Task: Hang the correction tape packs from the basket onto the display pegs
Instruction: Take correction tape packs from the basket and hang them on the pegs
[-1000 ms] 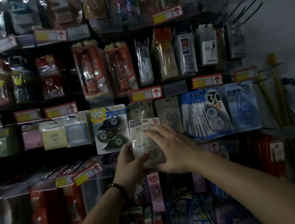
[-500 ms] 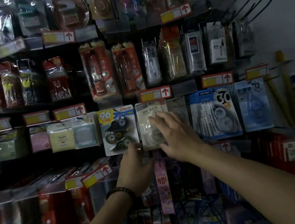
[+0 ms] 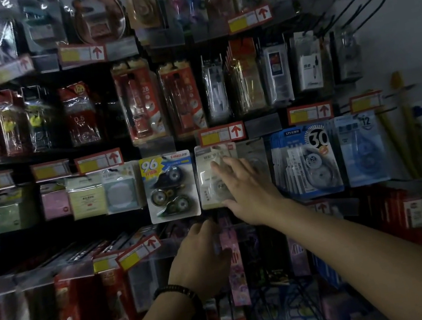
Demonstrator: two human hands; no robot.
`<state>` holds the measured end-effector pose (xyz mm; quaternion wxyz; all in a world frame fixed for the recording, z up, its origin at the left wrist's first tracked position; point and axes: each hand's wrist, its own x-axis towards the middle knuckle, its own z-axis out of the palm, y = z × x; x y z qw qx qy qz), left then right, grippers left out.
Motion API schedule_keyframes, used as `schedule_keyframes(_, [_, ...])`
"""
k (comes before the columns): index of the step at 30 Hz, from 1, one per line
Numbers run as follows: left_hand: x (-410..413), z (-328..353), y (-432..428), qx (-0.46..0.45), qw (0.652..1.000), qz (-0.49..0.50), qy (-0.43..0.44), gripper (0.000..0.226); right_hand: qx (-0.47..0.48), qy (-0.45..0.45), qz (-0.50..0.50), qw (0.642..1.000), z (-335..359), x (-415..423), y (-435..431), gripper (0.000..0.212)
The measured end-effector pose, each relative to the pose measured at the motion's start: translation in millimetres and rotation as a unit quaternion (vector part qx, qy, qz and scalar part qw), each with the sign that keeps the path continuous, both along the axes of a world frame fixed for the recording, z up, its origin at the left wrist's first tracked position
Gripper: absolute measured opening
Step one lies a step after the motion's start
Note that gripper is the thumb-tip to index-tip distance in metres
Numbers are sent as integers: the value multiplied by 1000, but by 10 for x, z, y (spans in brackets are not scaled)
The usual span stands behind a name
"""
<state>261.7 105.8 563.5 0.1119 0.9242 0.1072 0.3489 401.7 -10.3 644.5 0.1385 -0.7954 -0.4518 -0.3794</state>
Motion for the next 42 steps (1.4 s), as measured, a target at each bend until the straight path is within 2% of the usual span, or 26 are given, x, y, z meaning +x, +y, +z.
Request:
schedule_keyframes(5, [-35,-66,-15,25,1000,1,19,35,-36,3,-27,999,27,81,58,94])
schedule_keyframes(11, [-178,-165,-45,6,1000,-9,24,36,-45,80,-5,996,-69,-16,-54,67])
schedule_keyframes(15, [-339,-403,-69,-11,999,-1,40,28,-19,85,29,996,-335,-118,-264,53])
schedule_keyframes(20, [-654,-1084,-135,-48,995,0,90,27,21,100,97,990,-1102,-391,-538,37])
schedule_keyframes(25, [-1111,-2086,-269,-75,981,16,178,20,-25,194,105,975,-2305,-731,-757,31])
schedule_keyframes(30, [-1779,-3203,-517,-130,940,60,311,36,-168,373,83,909,-3801,-1166,-1015,28])
schedule_keyframes(32, [-1984,-3572,-606,-156,923,65,346,32,-201,421,82,881,-4324,-1328,-1137,30])
schedule_keyframes(35, [-2204,-4032,-623,-199,889,65,407,19,-254,474,64,841,-4993,-1469,-1328,27])
schedule_keyframes(39, [-2319,-4595,-545,-226,855,91,458,28,-293,524,30,799,-5774,-1445,-1413,29])
schedule_keyframes(42, [-2270,-4899,-564,-234,837,70,491,26,-319,552,7,770,-6214,-1427,-1404,25])
